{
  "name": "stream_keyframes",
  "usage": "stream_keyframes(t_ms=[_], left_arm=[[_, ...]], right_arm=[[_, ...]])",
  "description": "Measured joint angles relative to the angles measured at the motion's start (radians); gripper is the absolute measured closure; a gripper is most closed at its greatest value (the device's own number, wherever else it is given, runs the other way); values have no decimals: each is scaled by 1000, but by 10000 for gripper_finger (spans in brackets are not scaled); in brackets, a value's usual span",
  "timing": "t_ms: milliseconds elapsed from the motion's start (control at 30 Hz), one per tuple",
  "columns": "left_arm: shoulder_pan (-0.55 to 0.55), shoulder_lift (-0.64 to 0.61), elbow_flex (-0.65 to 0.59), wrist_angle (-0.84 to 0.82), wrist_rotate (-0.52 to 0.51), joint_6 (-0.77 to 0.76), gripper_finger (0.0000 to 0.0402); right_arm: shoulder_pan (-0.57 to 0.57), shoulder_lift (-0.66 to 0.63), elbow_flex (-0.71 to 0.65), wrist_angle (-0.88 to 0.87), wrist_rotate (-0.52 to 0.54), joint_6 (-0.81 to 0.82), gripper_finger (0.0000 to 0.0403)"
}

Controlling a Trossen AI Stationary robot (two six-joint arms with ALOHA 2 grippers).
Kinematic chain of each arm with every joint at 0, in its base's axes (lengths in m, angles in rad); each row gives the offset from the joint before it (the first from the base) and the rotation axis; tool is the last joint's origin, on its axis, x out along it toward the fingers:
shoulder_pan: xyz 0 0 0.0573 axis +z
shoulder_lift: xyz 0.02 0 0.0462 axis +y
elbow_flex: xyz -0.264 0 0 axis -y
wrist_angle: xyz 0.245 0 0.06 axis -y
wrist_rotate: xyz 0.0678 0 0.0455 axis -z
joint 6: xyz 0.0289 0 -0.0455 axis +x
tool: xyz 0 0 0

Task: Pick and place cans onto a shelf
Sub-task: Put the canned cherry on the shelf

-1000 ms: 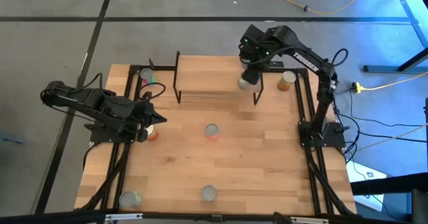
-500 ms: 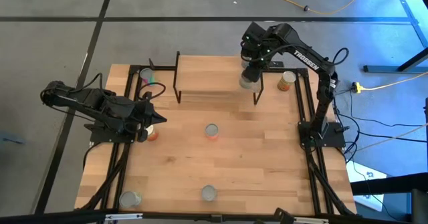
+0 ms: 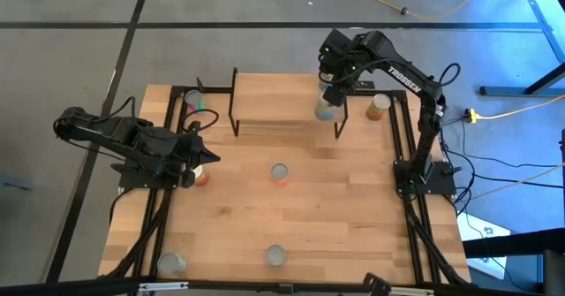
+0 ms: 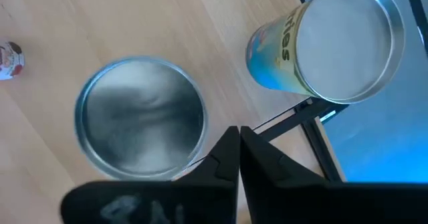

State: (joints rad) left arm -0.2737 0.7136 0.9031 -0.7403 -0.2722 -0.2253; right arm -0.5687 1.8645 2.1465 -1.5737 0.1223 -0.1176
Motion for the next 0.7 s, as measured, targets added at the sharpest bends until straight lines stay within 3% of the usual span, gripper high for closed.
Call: stream_keyframes(t_ms=[200, 367, 700], left_arm=[[0, 0, 0, 0, 0, 0, 401], [0, 0, 0, 0, 0, 0, 401], [0, 0, 0, -2, 0, 0, 401]], right_arm=[[60, -1, 119, 4, -3, -18, 399], [141, -3, 192, 5, -167, 6, 401], [271, -2, 32, 48, -130, 32, 401]])
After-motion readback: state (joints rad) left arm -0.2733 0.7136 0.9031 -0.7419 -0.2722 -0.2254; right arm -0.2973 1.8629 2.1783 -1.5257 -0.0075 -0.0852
